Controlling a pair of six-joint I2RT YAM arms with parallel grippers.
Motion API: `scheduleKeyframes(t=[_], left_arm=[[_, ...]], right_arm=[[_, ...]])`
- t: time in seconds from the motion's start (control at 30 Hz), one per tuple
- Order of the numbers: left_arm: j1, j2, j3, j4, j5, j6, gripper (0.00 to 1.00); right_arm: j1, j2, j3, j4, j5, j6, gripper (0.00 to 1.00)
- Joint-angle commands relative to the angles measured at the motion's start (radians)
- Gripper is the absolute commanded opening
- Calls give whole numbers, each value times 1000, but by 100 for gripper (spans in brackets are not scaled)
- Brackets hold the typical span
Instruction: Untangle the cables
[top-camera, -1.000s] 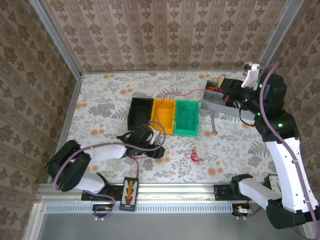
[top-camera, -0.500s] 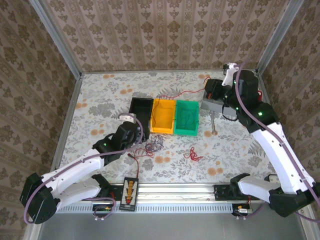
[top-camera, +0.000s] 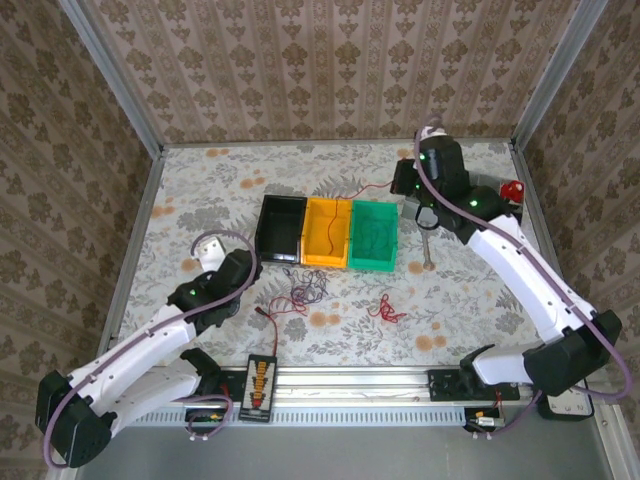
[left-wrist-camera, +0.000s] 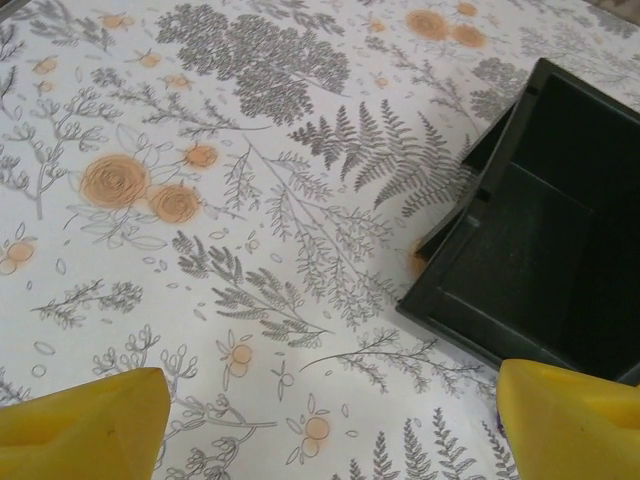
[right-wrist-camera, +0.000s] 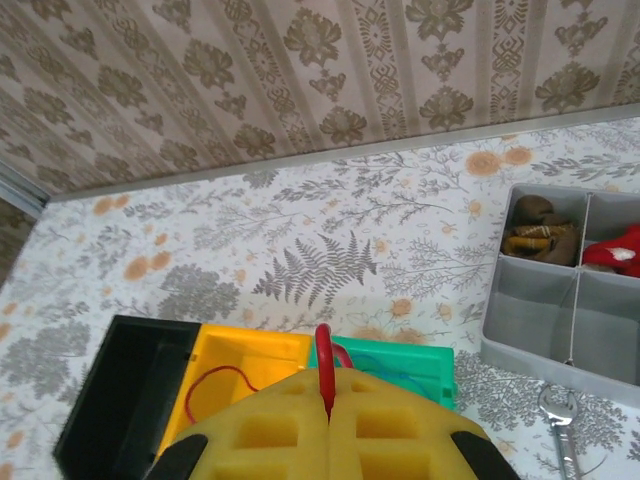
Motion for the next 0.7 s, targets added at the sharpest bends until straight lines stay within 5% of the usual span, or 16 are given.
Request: scheduleKeyframes(t=[0.0,0.43,0.67], left_arm=[[6,-1,-17,-60,-13,-50,86],[35,35,1,-29,37,6,86],[61,77,12,22,79,51,86]], right_arm=[[55,39,42,-9,124,-76,0],[282,376,244,-161,540,-337,0],[311,429,256,-208,640,-381,0]])
